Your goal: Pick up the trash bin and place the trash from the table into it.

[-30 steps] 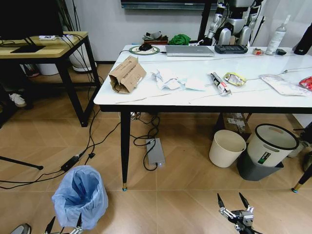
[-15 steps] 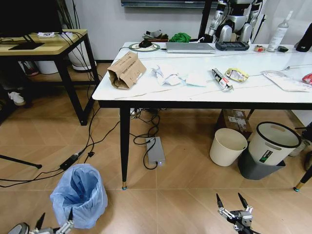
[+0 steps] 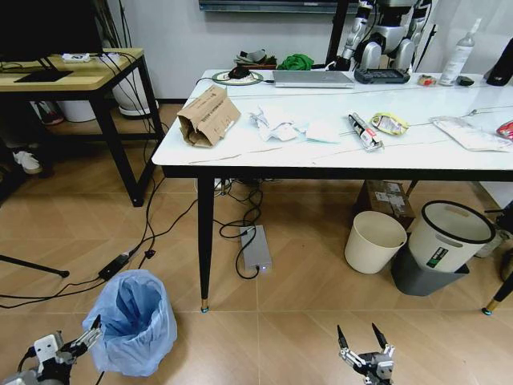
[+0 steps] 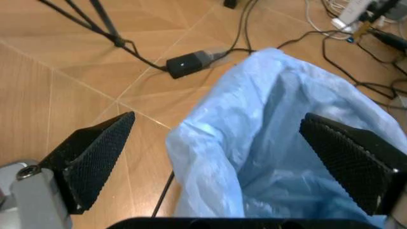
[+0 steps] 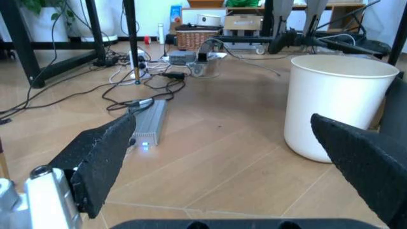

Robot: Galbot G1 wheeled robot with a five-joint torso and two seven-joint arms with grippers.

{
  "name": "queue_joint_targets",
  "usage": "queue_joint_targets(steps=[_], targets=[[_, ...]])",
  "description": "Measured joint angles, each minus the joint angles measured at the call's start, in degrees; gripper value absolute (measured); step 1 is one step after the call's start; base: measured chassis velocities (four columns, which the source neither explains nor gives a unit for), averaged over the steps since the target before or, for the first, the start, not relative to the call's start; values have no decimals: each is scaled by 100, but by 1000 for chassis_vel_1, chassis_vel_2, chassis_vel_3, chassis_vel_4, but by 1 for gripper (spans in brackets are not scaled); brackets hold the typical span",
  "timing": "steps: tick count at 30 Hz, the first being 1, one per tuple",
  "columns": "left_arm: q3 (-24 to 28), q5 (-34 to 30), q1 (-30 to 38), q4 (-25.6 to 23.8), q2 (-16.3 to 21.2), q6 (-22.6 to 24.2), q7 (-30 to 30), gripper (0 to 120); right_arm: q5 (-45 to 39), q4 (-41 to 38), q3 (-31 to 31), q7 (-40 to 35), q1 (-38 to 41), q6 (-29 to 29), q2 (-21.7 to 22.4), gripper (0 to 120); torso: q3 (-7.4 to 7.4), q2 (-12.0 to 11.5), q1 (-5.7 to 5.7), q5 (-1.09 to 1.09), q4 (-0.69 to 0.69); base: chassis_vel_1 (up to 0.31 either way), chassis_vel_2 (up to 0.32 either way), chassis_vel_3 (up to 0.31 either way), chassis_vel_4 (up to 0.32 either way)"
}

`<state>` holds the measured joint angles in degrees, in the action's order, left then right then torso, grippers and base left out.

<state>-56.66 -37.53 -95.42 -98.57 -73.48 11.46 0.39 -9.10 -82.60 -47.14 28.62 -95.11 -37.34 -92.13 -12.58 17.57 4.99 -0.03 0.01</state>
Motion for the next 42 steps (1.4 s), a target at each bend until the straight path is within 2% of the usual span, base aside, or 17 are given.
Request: queue_joint_targets(steps=[8,17,31,36,38,39,42], targets=[[-93,91,614,699,-6,141,-44,100,22,25,45,5,-55,-4,-15,100,-8,12,4,1,-2,0,0,0,0],[146,326,968,1010,-83,123,15,100,22,-28,20,6,-98,-2,-10,100,-13,20,6,4,-1,0,0,0,0],[295,685,1471,1828,-113,22,100,95,29,-73,-5,6,-111,27,-4,100,-19,27,9,2,-1,0,0,0,0],[371,831,1657,2152,-193,-62,138,86,25,-114,-23,5,-130,38,-2,100,-20,30,10,3,-2,0,0,0,0],[387,858,1691,2219,-227,-79,157,78,20,-130,-28,5,-143,39,-1,100,-20,32,10,11,-1,0,0,0,0],[387,858,1691,2219,-227,-79,157,78,20,-130,-28,5,-143,39,-1,100,-20,32,10,11,-1,0,0,0,0],[385,865,1698,2263,-244,-84,184,64,16,-137,-35,4,-149,39,-2,100,-20,33,9,8,-1,0,0,0,0]])
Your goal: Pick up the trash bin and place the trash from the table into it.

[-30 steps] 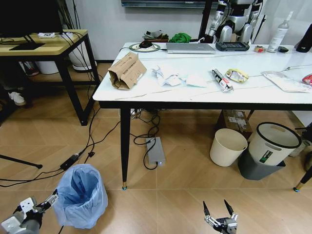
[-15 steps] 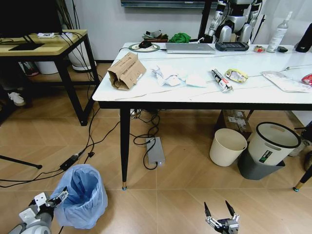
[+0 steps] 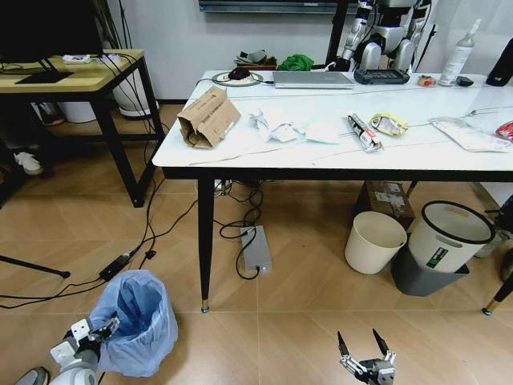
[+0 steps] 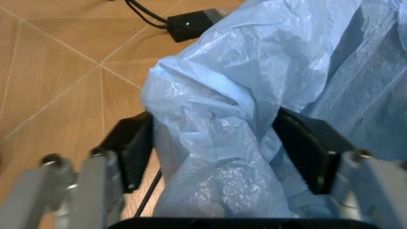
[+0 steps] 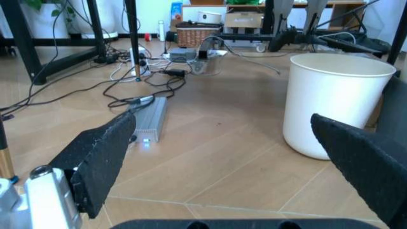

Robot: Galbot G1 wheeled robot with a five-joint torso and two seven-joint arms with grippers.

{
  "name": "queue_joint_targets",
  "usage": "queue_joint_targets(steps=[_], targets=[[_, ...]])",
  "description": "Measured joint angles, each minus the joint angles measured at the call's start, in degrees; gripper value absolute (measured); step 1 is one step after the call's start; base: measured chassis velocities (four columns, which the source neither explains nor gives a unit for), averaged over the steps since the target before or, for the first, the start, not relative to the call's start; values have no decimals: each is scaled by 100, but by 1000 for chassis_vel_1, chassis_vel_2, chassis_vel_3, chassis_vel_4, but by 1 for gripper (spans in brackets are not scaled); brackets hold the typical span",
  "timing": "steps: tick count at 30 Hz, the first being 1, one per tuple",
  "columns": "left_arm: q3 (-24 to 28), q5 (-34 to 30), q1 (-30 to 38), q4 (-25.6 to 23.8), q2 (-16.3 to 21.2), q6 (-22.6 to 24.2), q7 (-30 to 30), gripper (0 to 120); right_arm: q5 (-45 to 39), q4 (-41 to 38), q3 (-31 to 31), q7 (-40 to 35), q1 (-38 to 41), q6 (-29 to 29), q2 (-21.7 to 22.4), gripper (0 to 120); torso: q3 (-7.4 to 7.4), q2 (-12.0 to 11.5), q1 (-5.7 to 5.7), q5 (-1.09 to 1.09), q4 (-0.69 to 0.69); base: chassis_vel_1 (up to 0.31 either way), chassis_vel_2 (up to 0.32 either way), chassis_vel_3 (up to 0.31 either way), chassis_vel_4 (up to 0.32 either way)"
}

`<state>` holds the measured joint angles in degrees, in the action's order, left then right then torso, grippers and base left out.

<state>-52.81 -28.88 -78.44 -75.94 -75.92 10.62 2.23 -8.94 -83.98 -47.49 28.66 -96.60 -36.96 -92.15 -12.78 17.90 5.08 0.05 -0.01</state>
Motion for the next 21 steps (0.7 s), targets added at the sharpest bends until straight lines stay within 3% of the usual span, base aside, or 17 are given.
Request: queue_joint_targets(steps=[4,5,8,14,16,18,21], targets=[[-10,-2,-8,8,1,0,12,58,-1,-4,0,0,-1,0,0,100,0,0,0,-1,0,0,0,0,0],[-28,-20,-33,7,7,-1,19,48,-2,-16,2,0,3,7,0,100,-1,0,0,-1,0,0,0,0,0],[-48,-46,-77,-7,9,-3,26,34,-2,-24,6,0,6,12,0,100,-2,0,1,-3,0,0,0,0,0],[-73,-69,-109,-21,4,-5,30,15,-2,-24,9,-1,6,12,1,100,-2,0,1,-6,0,0,0,0,0],[-75,-71,-111,-23,3,-5,30,14,-2,-24,8,-1,6,12,0,100,-3,0,1,-6,0,0,0,0,0],[-81,-76,-115,-30,0,-5,31,2,-2,-25,8,-1,5,12,0,100,-3,1,1,-6,1,0,0,0,0],[-91,-96,-138,-77,-10,-4,37,0,-2,-41,7,-3,-2,11,1,100,-3,1,1,-9,1,0,0,0,0]])
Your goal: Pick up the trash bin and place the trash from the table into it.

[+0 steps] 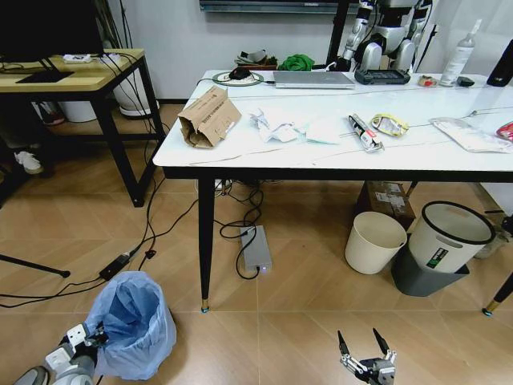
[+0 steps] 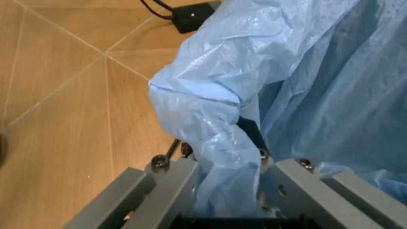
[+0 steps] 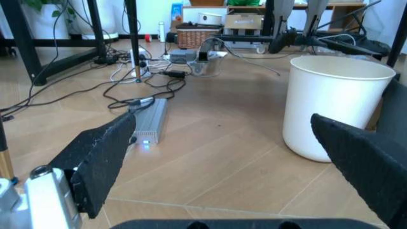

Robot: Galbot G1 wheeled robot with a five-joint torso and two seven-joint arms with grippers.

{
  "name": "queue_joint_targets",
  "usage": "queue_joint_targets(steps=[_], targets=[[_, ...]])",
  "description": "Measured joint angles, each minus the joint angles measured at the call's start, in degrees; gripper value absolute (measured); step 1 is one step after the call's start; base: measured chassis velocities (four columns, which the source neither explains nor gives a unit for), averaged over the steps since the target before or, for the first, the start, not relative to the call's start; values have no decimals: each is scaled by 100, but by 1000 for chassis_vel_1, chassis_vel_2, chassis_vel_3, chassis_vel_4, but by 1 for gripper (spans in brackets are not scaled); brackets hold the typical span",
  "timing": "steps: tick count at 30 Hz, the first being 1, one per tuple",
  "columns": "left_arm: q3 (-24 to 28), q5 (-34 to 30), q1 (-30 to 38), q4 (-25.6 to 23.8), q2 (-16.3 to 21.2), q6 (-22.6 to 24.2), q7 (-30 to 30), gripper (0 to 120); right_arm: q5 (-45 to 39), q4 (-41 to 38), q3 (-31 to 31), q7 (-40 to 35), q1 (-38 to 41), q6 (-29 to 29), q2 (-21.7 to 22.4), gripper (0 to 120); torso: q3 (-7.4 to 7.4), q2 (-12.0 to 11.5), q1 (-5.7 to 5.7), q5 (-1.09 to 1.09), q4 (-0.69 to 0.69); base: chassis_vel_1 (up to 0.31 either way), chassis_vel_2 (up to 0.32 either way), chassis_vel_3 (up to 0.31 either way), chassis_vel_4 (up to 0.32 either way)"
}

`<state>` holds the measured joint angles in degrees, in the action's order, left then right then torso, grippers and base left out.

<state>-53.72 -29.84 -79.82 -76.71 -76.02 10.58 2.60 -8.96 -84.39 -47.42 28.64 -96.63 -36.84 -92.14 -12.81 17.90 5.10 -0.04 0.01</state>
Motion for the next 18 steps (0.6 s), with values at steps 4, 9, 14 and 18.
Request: queue_joint_targets(steps=[4,9,14,18], targets=[[-5,-2,-44,-55,-20,-8,19,0,-2,-5,0,0,-10,-3,0,100,0,0,0,-1,1,0,0,0,0],[54,-101,-618,-726,-32,-141,88,0,-10,-18,2,-1,-9,-7,0,100,-1,1,1,2,1,0,0,0,0],[108,19,-1538,-1578,-80,-804,332,0,-10,-36,25,0,44,40,0,100,-1,2,0,1,-2,0,0,0,0],[173,31,-2159,-2228,-115,-1129,500,0,24,-88,44,2,46,68,0,100,0,2,0,5,-2,0,0,0,0]])
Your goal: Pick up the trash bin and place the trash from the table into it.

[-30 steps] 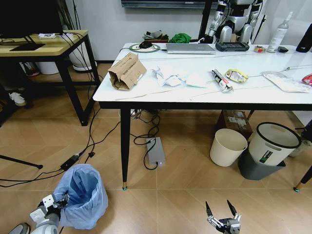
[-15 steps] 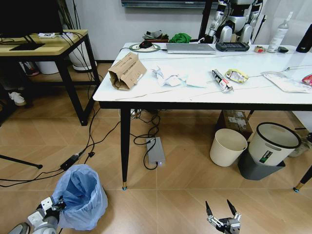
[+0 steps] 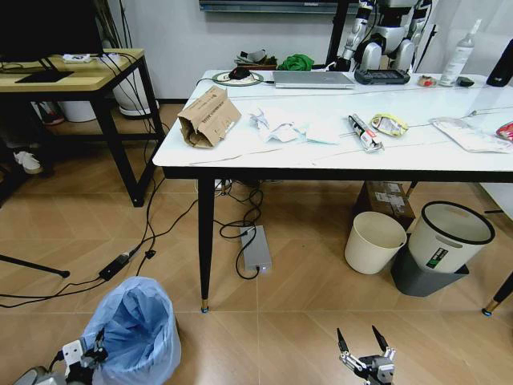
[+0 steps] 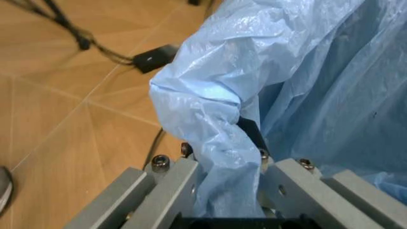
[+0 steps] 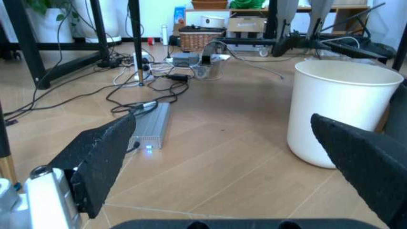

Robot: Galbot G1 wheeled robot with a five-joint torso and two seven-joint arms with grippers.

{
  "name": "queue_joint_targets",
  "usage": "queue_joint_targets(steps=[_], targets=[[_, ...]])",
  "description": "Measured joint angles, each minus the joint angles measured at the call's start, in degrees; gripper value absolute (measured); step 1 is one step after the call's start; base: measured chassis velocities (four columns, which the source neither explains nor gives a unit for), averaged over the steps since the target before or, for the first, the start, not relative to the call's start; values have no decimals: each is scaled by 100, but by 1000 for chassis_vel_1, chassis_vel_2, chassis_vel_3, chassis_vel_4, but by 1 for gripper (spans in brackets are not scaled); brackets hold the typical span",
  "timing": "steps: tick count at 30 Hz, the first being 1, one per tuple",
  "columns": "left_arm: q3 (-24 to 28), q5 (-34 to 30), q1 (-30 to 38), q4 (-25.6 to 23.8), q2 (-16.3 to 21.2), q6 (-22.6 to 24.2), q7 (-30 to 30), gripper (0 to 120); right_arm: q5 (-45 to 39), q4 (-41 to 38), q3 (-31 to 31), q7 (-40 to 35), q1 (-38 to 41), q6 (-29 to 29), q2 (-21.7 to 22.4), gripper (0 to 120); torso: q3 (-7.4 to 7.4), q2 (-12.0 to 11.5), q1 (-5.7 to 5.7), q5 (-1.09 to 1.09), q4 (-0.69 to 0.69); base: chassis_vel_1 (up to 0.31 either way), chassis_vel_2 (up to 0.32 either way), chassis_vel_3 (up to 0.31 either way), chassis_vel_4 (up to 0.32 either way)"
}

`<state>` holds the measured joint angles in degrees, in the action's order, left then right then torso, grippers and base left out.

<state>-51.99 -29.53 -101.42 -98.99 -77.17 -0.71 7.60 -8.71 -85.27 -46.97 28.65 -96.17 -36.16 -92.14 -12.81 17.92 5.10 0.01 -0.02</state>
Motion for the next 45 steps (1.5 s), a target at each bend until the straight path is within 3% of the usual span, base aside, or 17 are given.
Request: queue_joint_targets(steps=[9,11,13,20,36,45], targets=[[240,-113,-601,-836,99,-28,37,0,23,-90,-68,-2,-108,-11,0,100,-2,4,1,-1,3,0,0,0,0],[457,-283,-1009,-1286,141,-53,52,0,22,-112,-134,-6,-142,-11,0,100,-43,63,17,1,-2,0,0,0,0],[660,-417,-1138,-1516,147,-15,25,0,13,-113,-186,-20,-144,14,0,100,-86,130,39,0,2,0,0,0,0],[1053,-297,-1196,-1603,29,16,-120,0,-71,-143,-213,-27,-139,126,0,100,-201,300,98,0,0,0,0,0,0],[1226,-77,-1074,-1515,-61,2,-210,0,-145,-189,-267,-32,-189,121,0,100,-432,654,219,0,0,0,0,0,0],[1576,183,-1355,-1564,-249,-252,-218,0,-221,-274,-275,-34,-190,169,0,100,-603,913,308,0,0,0,0,0,0]])
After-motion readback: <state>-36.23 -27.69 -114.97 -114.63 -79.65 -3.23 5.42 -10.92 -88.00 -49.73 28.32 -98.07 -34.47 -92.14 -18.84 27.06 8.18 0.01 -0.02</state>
